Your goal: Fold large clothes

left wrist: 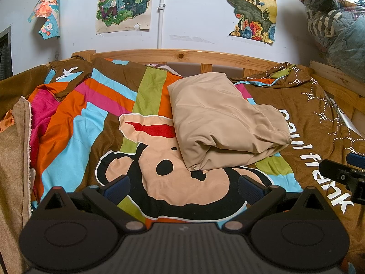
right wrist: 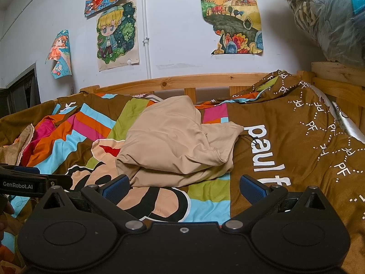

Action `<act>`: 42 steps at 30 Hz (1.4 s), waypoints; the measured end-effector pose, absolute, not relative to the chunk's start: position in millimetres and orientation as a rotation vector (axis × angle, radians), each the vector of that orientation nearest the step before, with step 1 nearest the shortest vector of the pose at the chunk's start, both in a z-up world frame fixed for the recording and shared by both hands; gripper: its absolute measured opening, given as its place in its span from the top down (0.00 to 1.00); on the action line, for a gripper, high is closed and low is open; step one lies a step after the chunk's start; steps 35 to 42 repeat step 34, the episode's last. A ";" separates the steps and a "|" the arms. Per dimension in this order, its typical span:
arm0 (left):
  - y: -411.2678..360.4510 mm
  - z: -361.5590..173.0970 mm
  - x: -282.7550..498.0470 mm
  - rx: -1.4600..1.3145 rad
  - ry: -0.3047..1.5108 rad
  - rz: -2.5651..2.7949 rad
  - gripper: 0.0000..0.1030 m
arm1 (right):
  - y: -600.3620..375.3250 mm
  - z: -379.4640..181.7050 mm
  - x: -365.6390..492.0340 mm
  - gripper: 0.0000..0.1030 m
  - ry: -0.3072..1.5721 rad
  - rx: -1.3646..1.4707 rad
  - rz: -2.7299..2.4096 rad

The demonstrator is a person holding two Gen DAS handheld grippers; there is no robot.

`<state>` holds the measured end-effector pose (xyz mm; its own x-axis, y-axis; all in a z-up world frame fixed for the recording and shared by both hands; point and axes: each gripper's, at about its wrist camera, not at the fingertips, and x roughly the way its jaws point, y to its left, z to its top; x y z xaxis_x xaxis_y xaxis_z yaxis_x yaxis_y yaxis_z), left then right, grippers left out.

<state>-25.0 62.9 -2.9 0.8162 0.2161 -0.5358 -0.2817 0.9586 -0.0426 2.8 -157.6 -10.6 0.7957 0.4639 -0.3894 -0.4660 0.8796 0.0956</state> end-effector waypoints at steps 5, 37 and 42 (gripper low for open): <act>62.6 -1.8 -24.7 -0.124 0.549 0.254 0.01 | -157.7 -13.7 1.6 0.01 0.414 -0.004 0.499; 61.5 -0.6 -23.9 -0.034 0.548 0.285 0.01 | -157.4 -13.2 1.5 0.01 0.417 -0.005 0.497; 61.5 -0.6 -23.9 -0.034 0.548 0.285 0.01 | -157.4 -13.2 1.5 0.01 0.417 -0.005 0.497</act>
